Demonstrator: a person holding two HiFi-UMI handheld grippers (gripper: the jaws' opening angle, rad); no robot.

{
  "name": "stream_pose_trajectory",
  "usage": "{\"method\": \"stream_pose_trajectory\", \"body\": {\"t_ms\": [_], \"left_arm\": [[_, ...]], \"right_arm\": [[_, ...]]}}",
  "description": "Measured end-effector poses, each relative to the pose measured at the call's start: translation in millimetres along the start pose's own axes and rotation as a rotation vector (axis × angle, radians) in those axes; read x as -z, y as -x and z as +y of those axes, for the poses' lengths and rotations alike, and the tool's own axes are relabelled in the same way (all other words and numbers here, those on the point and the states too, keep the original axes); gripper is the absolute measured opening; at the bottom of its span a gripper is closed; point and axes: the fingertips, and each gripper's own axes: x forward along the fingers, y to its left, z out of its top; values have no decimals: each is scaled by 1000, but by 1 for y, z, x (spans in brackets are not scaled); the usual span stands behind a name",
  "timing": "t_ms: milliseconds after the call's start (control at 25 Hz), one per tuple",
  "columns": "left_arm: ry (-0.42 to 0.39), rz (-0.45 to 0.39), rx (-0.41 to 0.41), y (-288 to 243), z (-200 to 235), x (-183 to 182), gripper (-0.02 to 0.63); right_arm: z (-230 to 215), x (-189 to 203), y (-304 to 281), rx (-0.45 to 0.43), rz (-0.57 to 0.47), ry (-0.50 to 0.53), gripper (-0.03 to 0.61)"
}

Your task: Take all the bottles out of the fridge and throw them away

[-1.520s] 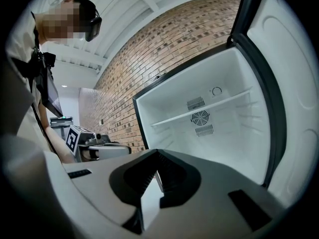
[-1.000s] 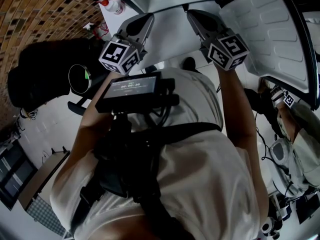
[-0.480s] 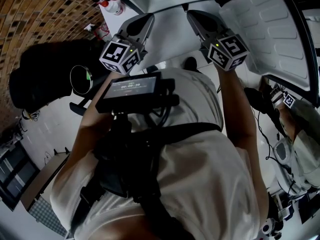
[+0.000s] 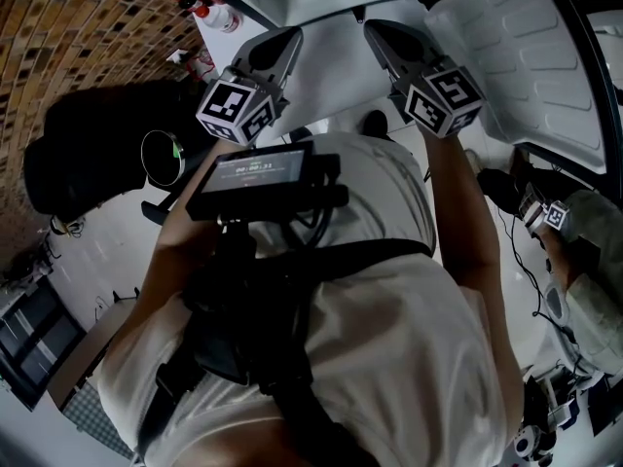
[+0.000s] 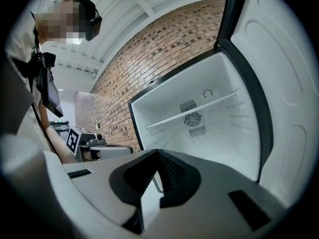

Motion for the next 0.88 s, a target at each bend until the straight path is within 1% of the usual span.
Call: {"method": "stream_pose_trajectory", "body": {"t_ms": [240, 400, 640, 880], "left_arm": [[-14, 58, 9, -17, -1, 6, 3], [-46, 107, 9, -39, -5, 14, 3], [-132, 265, -39, -87, 3, 40, 3], [-183, 405, -109, -135, 49, 68, 6]], "right_arm": [[-9, 2, 5, 8, -8, -20, 5], [-19, 7, 17, 19, -12, -39, 5], [-29, 23, 33, 8, 7, -45, 5], [-38, 33, 37, 19, 10, -90, 5]]}}
